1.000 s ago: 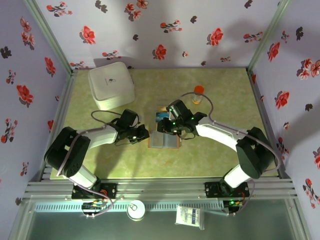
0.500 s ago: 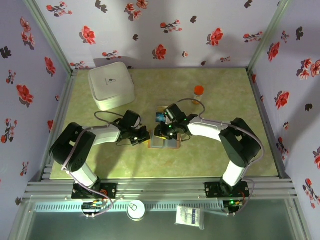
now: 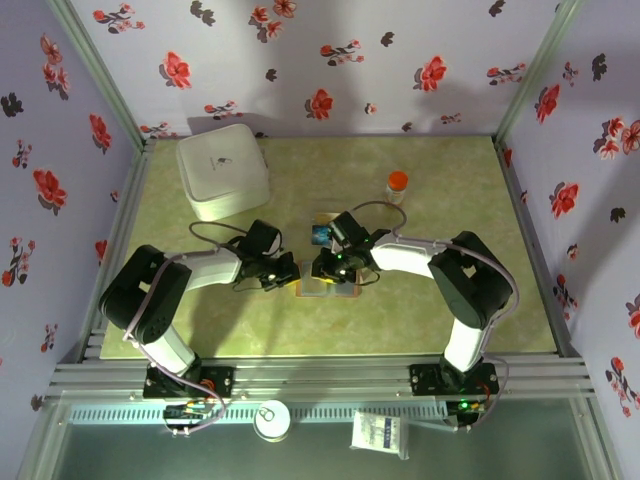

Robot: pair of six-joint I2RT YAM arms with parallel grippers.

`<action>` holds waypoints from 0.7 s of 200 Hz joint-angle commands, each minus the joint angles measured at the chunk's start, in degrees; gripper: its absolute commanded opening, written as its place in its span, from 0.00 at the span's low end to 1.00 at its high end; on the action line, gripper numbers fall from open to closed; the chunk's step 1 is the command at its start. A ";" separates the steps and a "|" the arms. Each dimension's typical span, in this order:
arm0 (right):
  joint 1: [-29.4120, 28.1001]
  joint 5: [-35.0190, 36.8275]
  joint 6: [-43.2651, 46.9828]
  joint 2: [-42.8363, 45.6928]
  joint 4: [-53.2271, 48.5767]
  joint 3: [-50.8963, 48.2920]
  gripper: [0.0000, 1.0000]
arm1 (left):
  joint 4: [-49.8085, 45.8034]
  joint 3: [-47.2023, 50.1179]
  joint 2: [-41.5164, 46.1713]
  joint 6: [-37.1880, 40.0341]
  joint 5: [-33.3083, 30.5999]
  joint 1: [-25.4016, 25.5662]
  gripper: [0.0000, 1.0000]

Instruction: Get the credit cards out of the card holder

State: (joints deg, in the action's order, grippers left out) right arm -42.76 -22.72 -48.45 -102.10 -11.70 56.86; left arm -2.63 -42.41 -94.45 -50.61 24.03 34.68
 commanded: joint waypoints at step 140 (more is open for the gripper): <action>2.01 1.80 1.25 4.18 -1.70 -3.59 0.24 | -3.80 -1.75 -0.10 1.65 -1.24 0.30 0.00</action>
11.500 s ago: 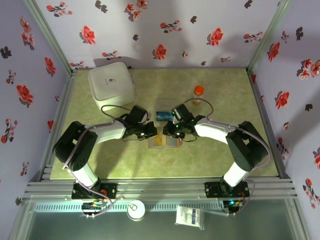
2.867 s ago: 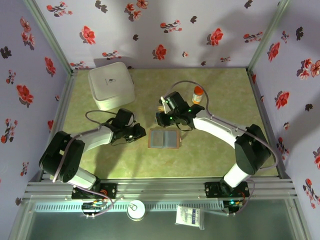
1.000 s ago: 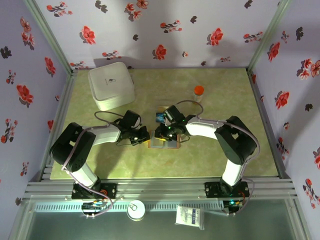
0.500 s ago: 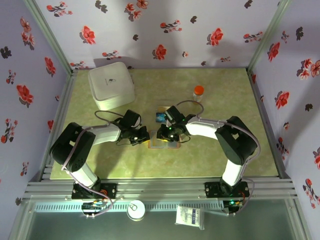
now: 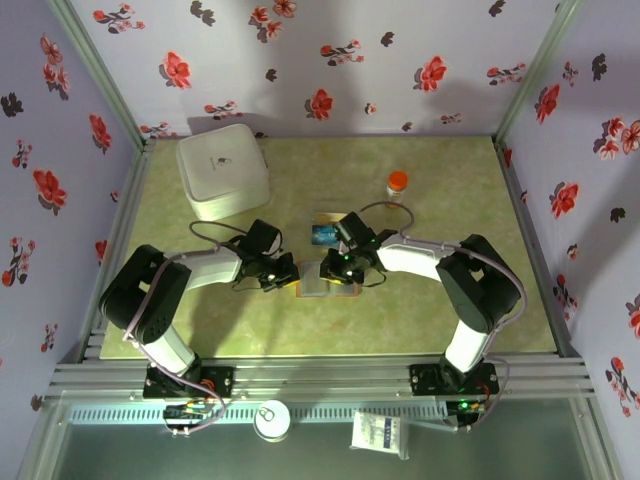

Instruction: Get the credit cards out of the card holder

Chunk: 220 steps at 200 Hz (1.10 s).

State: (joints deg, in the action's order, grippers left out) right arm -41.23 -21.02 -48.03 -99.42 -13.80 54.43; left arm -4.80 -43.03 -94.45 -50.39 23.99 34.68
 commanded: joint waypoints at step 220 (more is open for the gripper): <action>1.37 -0.21 3.28 0.45 -2.54 -0.03 0.18 | -3.49 -1.80 -0.12 2.06 -1.42 0.33 0.00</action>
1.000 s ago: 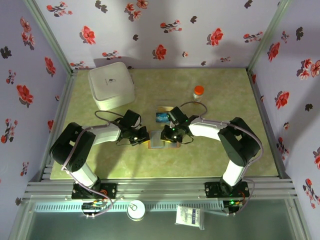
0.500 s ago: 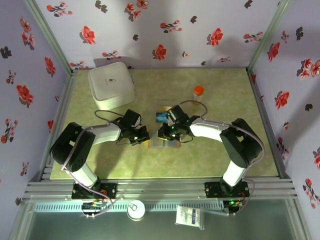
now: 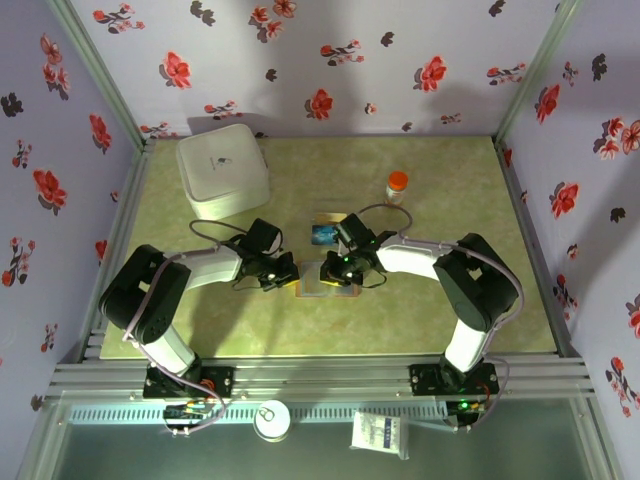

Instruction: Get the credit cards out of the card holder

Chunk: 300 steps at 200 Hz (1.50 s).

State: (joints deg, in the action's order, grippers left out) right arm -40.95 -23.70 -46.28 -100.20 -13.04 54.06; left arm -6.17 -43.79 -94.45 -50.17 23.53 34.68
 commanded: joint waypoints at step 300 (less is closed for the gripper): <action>1.57 1.91 1.34 7.71 0.35 -2.31 0.20 | 10.09 -5.40 -2.93 -5.96 4.52 4.51 0.20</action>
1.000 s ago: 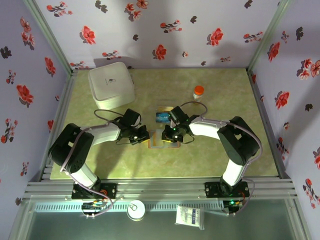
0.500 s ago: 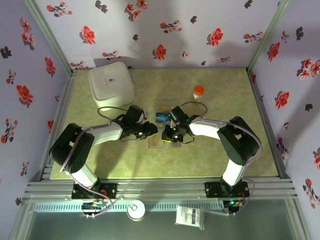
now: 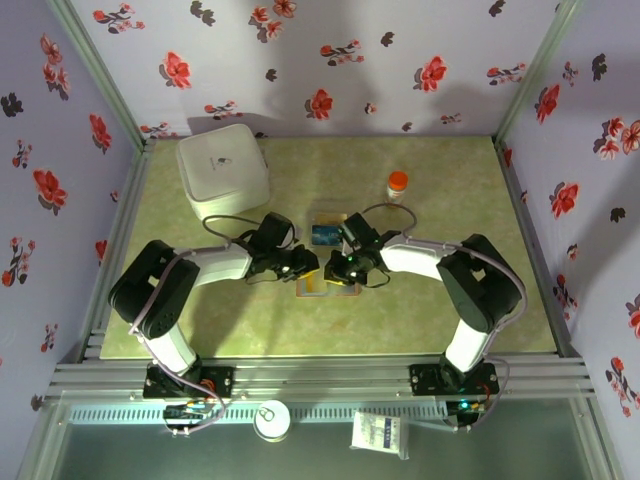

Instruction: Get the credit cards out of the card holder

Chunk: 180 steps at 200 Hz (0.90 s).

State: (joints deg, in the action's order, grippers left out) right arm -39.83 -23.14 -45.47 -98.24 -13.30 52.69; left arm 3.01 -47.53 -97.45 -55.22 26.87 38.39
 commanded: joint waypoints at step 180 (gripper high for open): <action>9.70 6.03 3.16 28.48 -8.39 -7.46 0.30 | -4.14 -14.71 -8.84 -0.37 -0.81 8.55 0.47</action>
State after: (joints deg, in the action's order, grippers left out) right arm -30.57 -16.47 -42.39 -70.63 -22.57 46.61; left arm 0.80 -60.47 -107.63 -56.64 27.03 47.00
